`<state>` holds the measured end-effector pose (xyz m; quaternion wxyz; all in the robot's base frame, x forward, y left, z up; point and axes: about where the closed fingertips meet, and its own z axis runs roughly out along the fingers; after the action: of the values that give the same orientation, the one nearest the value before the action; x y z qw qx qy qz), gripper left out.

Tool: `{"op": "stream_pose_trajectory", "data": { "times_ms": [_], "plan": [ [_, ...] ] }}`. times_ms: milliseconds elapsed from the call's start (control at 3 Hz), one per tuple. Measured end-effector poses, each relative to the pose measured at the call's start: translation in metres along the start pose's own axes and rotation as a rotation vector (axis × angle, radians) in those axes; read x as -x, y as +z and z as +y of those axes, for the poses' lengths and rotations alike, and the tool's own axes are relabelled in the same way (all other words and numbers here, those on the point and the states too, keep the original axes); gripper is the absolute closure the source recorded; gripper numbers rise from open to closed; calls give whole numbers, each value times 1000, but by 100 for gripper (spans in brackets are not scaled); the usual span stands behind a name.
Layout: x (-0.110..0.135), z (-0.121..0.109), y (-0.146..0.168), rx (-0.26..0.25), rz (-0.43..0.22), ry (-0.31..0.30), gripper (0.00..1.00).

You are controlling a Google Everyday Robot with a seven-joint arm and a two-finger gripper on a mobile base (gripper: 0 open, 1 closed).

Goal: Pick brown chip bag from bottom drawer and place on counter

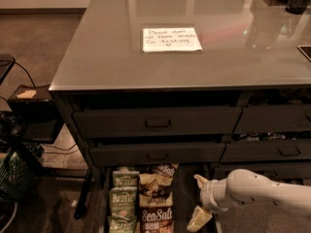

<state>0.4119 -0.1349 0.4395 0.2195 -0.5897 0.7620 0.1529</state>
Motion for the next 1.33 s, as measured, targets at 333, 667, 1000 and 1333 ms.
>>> {"op": "stream_pose_trajectory", "data": {
  "times_ms": [333,667,1000,1333],
  "plan": [
    [-13,-1,47,53,-73,59,0],
    [-17,8,61,76,-82,75,0],
    [-26,1,70,77,-91,66,0],
    [-37,-9,100,80,-164,76,0]
  ]
}}
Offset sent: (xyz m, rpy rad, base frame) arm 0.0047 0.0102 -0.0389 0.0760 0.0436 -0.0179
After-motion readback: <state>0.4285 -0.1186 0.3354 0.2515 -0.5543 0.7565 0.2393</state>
